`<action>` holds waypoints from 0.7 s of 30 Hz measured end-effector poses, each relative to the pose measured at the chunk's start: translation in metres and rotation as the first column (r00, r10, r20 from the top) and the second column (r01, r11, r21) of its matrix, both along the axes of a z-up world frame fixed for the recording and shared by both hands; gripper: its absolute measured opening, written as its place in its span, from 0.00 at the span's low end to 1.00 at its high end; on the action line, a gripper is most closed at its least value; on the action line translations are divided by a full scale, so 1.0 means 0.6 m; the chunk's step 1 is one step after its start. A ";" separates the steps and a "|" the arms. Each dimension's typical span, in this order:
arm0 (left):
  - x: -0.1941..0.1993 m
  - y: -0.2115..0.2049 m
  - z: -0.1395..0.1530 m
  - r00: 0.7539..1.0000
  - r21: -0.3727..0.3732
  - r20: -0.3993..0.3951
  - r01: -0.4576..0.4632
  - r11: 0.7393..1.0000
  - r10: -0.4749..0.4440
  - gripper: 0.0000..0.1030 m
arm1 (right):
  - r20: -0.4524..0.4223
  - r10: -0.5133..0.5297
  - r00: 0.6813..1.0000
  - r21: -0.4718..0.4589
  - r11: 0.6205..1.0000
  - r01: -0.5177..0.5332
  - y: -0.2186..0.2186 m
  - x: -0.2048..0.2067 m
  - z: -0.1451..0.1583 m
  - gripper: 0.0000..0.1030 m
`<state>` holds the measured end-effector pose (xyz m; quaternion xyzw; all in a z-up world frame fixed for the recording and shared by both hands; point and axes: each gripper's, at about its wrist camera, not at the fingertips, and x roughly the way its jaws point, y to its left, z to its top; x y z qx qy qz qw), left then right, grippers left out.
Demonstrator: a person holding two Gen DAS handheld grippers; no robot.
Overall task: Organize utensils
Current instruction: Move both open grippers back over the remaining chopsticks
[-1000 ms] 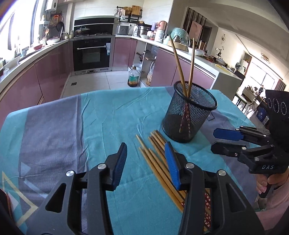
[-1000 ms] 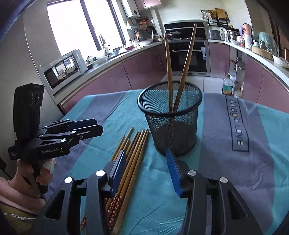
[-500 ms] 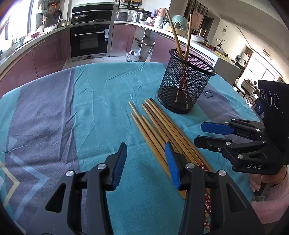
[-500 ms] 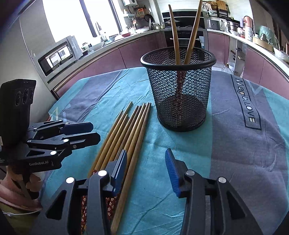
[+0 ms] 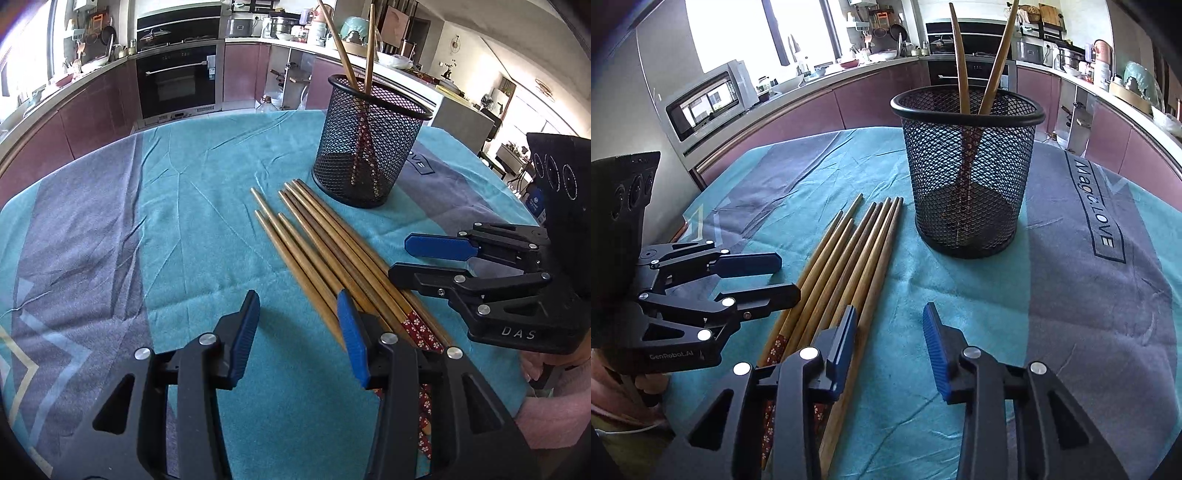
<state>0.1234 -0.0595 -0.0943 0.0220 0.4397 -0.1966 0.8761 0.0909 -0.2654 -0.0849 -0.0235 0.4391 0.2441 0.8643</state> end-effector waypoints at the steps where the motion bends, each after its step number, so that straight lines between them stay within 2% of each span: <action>1: 0.000 -0.001 -0.001 1.000 0.003 0.001 0.000 1.000 0.000 0.42 | 0.001 0.001 1.000 -0.002 1.000 -0.001 0.000 0.000 0.000 0.35; 16: -0.007 0.002 -0.008 1.000 0.050 0.001 0.016 0.999 -0.016 0.41 | 0.011 0.000 1.000 -0.032 0.999 0.000 0.013 -0.001 -0.002 0.35; 19: -0.009 0.002 -0.009 1.000 0.057 0.003 0.021 0.998 -0.021 0.40 | 0.012 0.000 1.000 -0.041 0.999 0.001 0.015 -0.001 -0.001 0.35; 21: -0.006 0.004 -0.009 1.000 0.054 0.002 0.017 0.998 -0.017 0.35 | 0.015 0.000 1.000 -0.051 0.999 0.001 0.018 -0.002 0.000 0.35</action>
